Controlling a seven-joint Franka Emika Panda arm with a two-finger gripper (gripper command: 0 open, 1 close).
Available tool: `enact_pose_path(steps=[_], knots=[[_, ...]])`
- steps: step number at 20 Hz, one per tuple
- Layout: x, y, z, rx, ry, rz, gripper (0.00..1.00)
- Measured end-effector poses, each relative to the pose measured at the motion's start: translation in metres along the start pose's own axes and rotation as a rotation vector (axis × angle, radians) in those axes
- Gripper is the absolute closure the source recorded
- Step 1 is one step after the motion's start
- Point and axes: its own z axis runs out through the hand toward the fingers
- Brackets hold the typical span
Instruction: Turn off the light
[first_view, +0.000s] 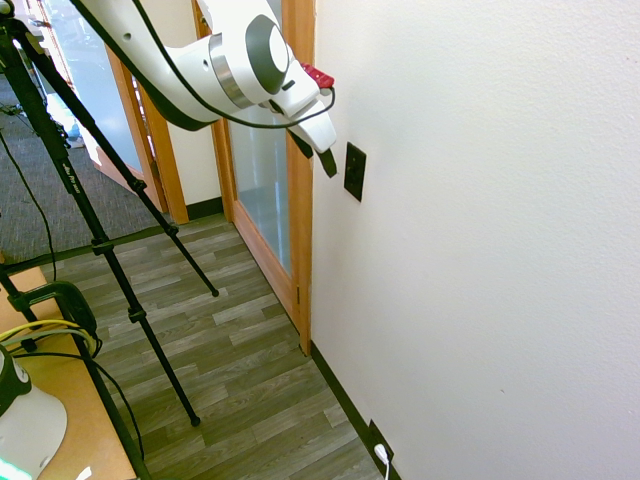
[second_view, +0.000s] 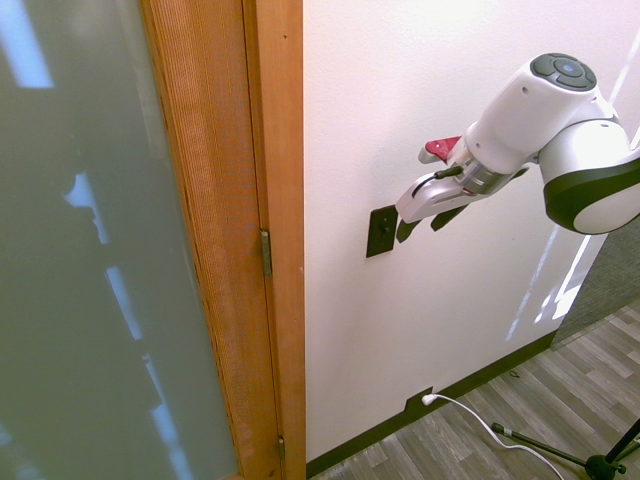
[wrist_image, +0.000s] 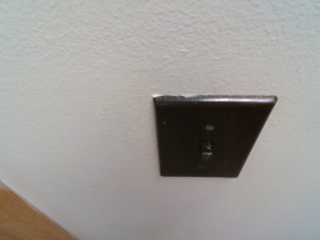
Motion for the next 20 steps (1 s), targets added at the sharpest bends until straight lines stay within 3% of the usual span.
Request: enact_pose_path(steps=[9,20], knots=[[-0.015,0.001,0.021,-0.002,0.027,0.036,1.0],[0.009,-0.003,0.031,0.003,0.05,0.086,1.0]])
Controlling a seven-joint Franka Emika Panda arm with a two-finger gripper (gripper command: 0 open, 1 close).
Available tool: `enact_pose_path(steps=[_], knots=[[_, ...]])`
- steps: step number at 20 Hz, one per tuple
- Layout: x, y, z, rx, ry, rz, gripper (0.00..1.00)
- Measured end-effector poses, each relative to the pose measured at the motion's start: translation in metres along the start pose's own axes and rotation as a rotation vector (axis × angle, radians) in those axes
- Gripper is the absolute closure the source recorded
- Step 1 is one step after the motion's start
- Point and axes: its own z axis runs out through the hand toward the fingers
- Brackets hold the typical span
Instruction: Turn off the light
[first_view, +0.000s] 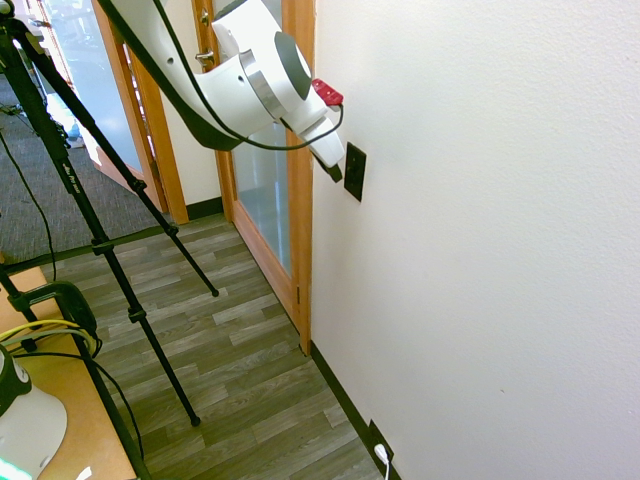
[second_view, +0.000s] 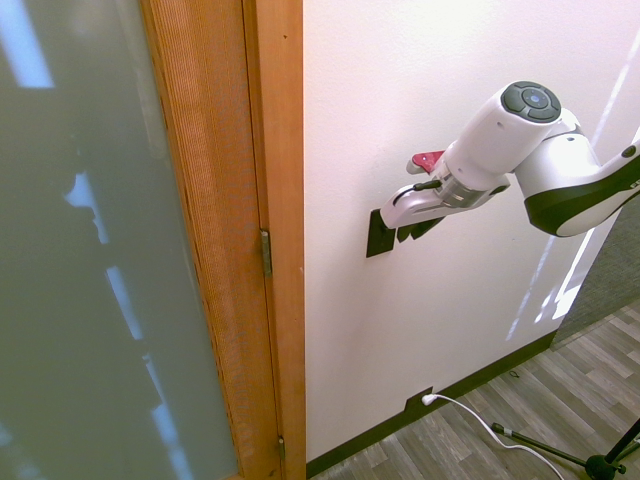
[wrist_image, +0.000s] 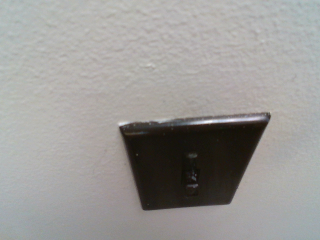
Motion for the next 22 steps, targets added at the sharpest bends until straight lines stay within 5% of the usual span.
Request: enact_pose_path(steps=[22], knots=[[0.016,-0.044,0.016,-0.025,-0.013,0.011,1.0]])
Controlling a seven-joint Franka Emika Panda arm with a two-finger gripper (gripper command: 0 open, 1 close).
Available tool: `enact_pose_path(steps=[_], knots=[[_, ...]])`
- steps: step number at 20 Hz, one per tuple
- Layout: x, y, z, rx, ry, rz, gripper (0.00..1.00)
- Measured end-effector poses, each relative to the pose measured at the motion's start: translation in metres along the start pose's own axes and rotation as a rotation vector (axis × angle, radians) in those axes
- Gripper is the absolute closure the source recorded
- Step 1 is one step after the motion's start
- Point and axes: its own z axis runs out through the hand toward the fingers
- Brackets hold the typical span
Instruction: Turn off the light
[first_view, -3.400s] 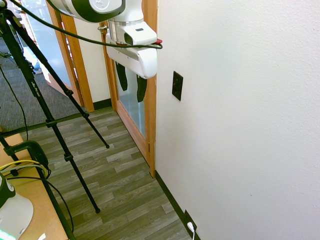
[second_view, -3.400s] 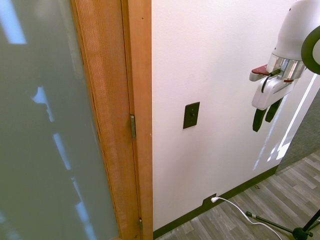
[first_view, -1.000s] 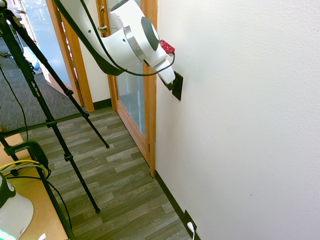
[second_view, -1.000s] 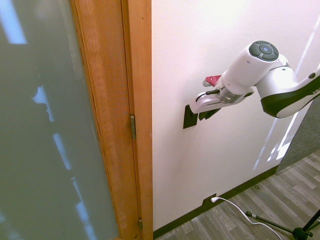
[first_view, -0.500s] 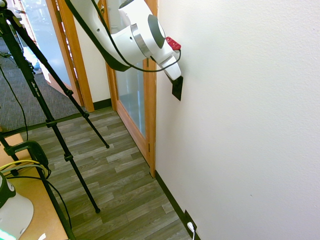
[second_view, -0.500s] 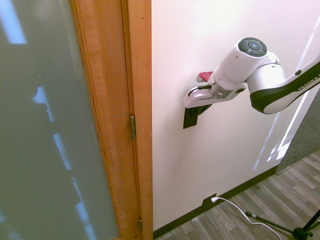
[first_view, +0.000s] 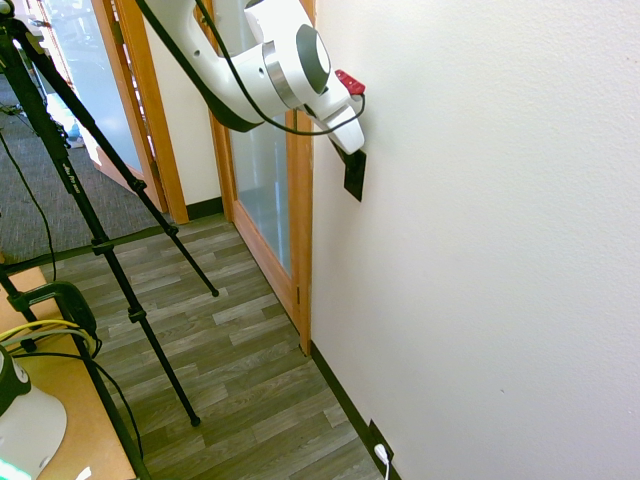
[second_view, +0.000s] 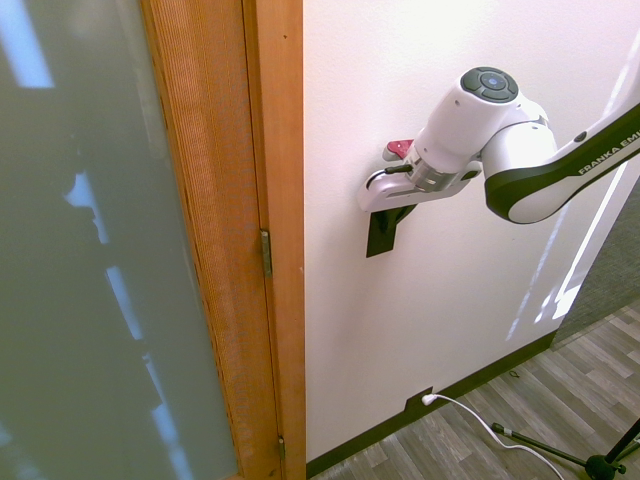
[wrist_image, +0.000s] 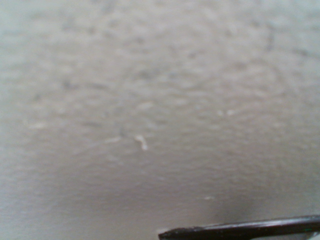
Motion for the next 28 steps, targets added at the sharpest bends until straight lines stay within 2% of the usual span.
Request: enact_pose_path(steps=[17,22,28], knots=[[0.003,-0.003,0.004,-0.021,-0.031,0.006,1.0],[0.019,0.004,-0.032,0.042,-0.004,0.02,1.0],[0.011,0.055,-0.067,0.039,-0.029,0.032,1.0]])
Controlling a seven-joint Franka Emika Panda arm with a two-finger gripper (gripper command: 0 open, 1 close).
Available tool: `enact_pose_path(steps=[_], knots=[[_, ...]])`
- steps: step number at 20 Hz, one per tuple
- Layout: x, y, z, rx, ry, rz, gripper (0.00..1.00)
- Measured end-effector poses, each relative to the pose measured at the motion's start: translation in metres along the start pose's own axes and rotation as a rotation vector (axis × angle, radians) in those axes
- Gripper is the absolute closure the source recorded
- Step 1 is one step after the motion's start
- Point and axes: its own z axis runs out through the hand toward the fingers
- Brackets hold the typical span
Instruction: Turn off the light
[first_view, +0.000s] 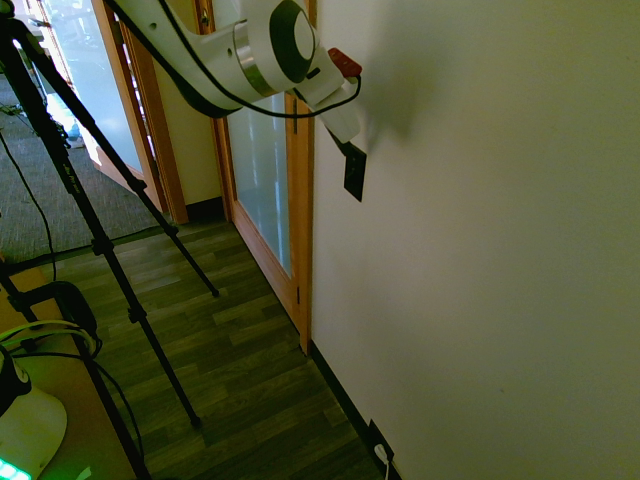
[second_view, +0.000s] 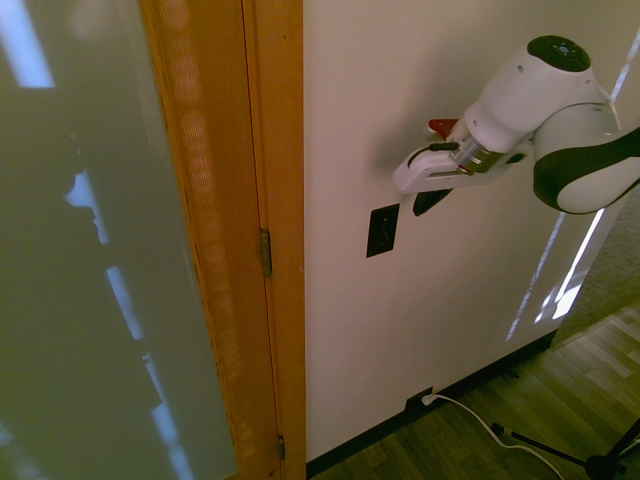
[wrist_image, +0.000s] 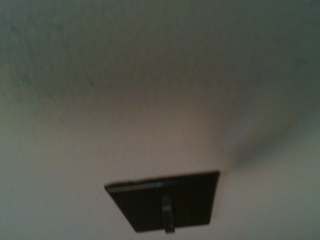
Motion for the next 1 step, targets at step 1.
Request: enact_pose_path(steps=[1], knots=[[-0.0042,0.0093,-0.004,-0.003,-0.007,-0.002,1.0]])
